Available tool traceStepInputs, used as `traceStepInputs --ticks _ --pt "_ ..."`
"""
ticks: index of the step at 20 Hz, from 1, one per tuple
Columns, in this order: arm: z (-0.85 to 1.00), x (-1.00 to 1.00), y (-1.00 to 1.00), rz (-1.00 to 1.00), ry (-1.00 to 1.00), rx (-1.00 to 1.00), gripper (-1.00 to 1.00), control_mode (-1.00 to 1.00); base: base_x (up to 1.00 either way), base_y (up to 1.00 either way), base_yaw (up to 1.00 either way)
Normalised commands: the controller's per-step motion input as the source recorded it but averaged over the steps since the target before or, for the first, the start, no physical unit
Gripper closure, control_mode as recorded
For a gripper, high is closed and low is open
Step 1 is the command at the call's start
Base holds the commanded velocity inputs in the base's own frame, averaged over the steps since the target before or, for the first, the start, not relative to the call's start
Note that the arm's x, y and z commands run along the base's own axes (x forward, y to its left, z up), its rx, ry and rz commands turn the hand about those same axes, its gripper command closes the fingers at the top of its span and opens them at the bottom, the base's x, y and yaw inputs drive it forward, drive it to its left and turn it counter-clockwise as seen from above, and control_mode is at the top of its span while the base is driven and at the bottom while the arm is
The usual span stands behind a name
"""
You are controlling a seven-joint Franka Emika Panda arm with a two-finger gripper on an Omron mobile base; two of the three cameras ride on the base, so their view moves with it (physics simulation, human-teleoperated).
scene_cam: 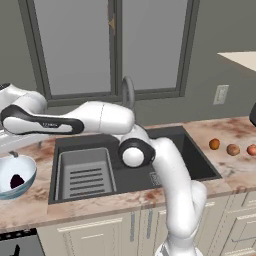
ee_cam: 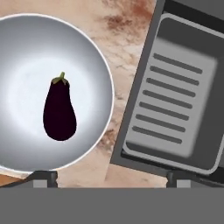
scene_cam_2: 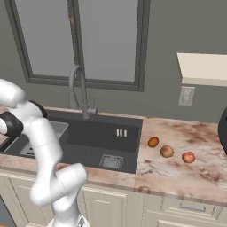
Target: There is a mixed pile of frozen fruits and vegetables on the counter. Locate all the frozen vegetables and place the items in a bowl on the counter. Take all the frozen fruits and defrost them in a running sink.
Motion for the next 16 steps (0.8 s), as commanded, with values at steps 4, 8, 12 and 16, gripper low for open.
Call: traceStepInputs --ticks 4,8,12,16 --pt "0.21 -0.11 -0.77 -0.01 -0.02 0.01 -1.00 -1.00 0.00 0.00 0.00" --pt "-0.22 -0.10 -0.99 0.00 -0.05 0.08 -1.00 -1.00 0.00 0.00 0.00" --pt "-0.19 -0.30 -1.00 0.00 -0.09 0.09 -1.00 -1.00 0.00 0.00 0.00" --pt "-0.05 -0.33 -1.00 0.00 -0.08 0.10 -1.00 -1.00 0.00 0.00 0.00"
